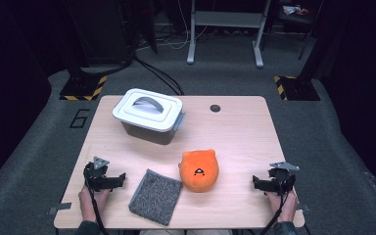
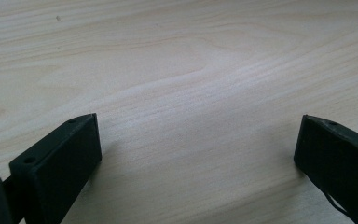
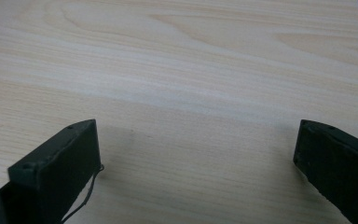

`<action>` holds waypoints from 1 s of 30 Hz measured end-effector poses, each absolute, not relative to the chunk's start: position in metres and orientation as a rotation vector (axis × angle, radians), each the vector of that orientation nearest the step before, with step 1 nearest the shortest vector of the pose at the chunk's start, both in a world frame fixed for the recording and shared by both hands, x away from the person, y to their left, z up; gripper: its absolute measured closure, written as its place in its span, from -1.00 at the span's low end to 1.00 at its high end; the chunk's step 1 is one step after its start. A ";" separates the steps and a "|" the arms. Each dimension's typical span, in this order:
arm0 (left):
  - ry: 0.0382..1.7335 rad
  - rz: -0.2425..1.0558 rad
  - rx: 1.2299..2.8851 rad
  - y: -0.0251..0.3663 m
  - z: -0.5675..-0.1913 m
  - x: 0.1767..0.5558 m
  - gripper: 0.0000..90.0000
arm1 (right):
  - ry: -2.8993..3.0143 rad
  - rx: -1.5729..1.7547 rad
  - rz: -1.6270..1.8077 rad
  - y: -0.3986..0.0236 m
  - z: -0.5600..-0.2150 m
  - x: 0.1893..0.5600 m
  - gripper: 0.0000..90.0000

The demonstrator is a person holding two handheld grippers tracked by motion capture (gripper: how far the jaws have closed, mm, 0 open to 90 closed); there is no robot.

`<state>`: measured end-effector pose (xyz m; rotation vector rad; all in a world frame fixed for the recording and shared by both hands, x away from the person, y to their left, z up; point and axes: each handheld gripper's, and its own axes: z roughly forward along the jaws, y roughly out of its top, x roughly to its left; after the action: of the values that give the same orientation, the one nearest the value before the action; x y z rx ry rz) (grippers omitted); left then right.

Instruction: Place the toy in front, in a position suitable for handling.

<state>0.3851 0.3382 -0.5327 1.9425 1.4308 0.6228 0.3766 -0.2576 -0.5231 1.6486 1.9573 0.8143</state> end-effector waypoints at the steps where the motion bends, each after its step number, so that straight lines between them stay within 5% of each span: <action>1: 1.431 0.623 1.943 0.338 -0.533 0.385 -1.00 | 1.964 1.637 0.814 -0.257 -0.522 0.376 -1.00; 30: 1.429 0.624 1.941 0.338 -0.533 0.385 -1.00 | 2.092 1.494 0.990 -0.187 -0.462 0.366 -0.97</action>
<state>0.3852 0.3382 -0.5329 1.9408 1.4290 0.6241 0.3660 -0.1871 -0.4618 1.4935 2.0919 0.9901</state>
